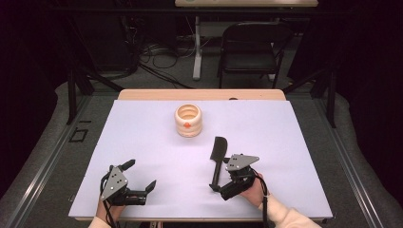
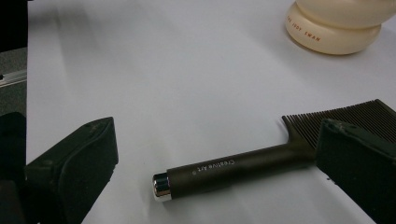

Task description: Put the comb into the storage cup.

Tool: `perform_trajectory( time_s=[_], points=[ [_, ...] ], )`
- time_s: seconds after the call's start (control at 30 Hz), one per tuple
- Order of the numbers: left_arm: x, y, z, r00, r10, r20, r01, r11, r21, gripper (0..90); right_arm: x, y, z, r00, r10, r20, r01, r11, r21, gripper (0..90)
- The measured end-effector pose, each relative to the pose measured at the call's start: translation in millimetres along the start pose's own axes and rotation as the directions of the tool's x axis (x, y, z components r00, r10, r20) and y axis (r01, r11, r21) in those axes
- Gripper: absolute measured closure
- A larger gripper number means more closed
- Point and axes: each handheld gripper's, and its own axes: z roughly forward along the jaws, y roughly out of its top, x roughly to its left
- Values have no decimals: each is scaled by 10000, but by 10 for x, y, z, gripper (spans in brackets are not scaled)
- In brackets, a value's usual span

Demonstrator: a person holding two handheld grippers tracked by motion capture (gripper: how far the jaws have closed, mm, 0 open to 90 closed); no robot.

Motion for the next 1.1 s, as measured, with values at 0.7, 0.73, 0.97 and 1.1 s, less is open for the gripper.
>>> perform_trajectory(
  time_s=[0.7,0.73,0.97,1.1],
  points=[
    [10,2,6,10000,8,8,-8,10000,41,0,54,53,139,9996,-192,-188,200,9990,403,818],
    [10,2,6,10000,9,39,-9,10000,32,0,73,57,146,9996,-239,-134,245,9986,468,875],
    [12,2,8,10000,31,20,-32,10000,76,0,139,66,216,9986,-525,3,522,9936,1000,900],
    [6,1,8,10000,-16,35,15,10000,82,0,140,54,241,9987,-518,15,513,9915,1196,900]
  ],
)
